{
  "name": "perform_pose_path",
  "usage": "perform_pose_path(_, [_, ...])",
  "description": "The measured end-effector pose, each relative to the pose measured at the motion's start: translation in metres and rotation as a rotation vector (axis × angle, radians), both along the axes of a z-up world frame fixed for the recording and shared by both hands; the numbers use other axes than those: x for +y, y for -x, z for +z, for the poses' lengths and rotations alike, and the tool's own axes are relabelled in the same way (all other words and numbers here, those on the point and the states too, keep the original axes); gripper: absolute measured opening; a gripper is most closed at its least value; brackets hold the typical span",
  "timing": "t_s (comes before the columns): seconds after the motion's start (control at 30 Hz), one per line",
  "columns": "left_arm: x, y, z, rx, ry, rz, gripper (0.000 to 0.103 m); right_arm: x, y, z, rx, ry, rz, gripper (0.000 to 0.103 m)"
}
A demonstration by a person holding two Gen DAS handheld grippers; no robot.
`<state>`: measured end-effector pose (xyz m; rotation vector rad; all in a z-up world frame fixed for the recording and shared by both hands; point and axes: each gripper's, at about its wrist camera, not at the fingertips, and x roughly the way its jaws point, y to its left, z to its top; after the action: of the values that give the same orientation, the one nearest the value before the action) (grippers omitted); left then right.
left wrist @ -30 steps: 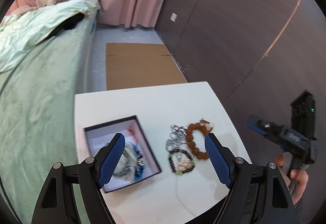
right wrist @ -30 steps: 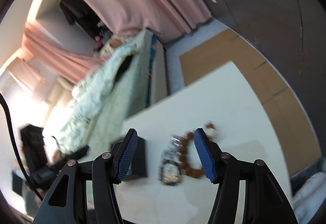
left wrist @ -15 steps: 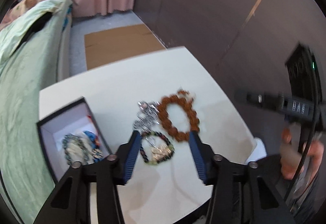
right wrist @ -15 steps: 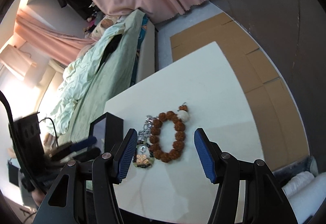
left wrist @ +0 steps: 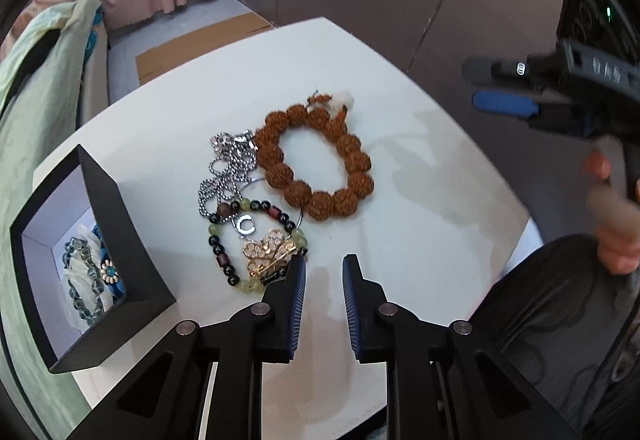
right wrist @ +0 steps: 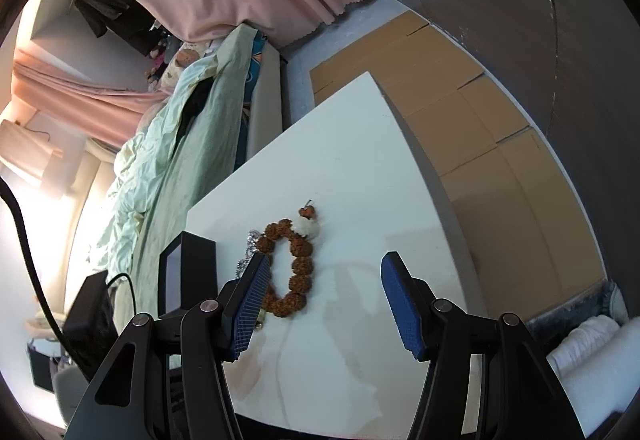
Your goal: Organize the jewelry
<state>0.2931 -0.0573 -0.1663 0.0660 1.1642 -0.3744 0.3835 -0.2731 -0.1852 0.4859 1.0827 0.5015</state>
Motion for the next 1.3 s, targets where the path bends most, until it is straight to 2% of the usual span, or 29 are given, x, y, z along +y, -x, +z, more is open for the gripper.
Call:
perform_pose_path(0.33, [0.01, -0.008, -0.002, -0.038, -0.076, 0.043, 0.02, -0.001, -0.004, -0.004, 0.012, 0.001, 0.002, 0.059])
perform_pose_path(0.43, [0.01, -0.016, -0.012, -0.014, -0.112, 0.056, 0.021, 0.003, -0.003, -0.004, 0.009, 0.003, 0.009, 0.059])
perform_pose_path(0.63, [0.014, -0.022, -0.019, 0.001, -0.097, 0.063, 0.024, 0.005, -0.003, -0.005, 0.011, 0.007, 0.012, 0.059])
perform_pose_path(0.67, [0.015, -0.022, -0.019, 0.006, -0.089, 0.063, 0.027, 0.005, -0.003, -0.005, 0.012, 0.006, 0.011, 0.059])
perform_pose_path(0.73, [0.015, -0.024, -0.019, 0.011, -0.089, 0.064, 0.04, 0.005, -0.004, -0.005, 0.014, 0.007, 0.01, 0.059])
perform_pose_path(0.8, [0.014, -0.024, -0.023, 0.047, -0.053, 0.046, 0.057, 0.005, -0.004, -0.006, 0.015, 0.009, 0.011, 0.059])
perform_pose_path(0.83, [0.011, -0.023, -0.024, 0.046, -0.056, 0.04, 0.058, 0.006, -0.003, -0.006, 0.015, 0.009, 0.011, 0.059])
perform_pose_path(0.9, [0.005, -0.02, -0.024, 0.021, -0.095, 0.021, 0.059, 0.006, -0.003, -0.006, 0.014, 0.009, 0.011, 0.059])
perform_pose_path(0.97, [0.005, -0.019, -0.024, 0.015, -0.09, 0.027, 0.059, 0.006, -0.003, -0.006, 0.015, 0.009, 0.01, 0.059])
perform_pose_path(1.13, [0.018, -0.024, -0.016, 0.051, 0.006, 0.061, 0.054, 0.006, -0.003, -0.006, 0.014, 0.009, 0.011, 0.059])
perform_pose_path(1.2, [0.024, -0.026, -0.013, 0.059, 0.032, 0.082, 0.045, 0.006, -0.003, -0.006, 0.017, 0.01, 0.011, 0.059])
perform_pose_path(1.3, [0.028, -0.031, -0.015, 0.067, 0.017, 0.112, 0.029, 0.006, -0.004, -0.006, 0.017, 0.01, 0.011, 0.059])
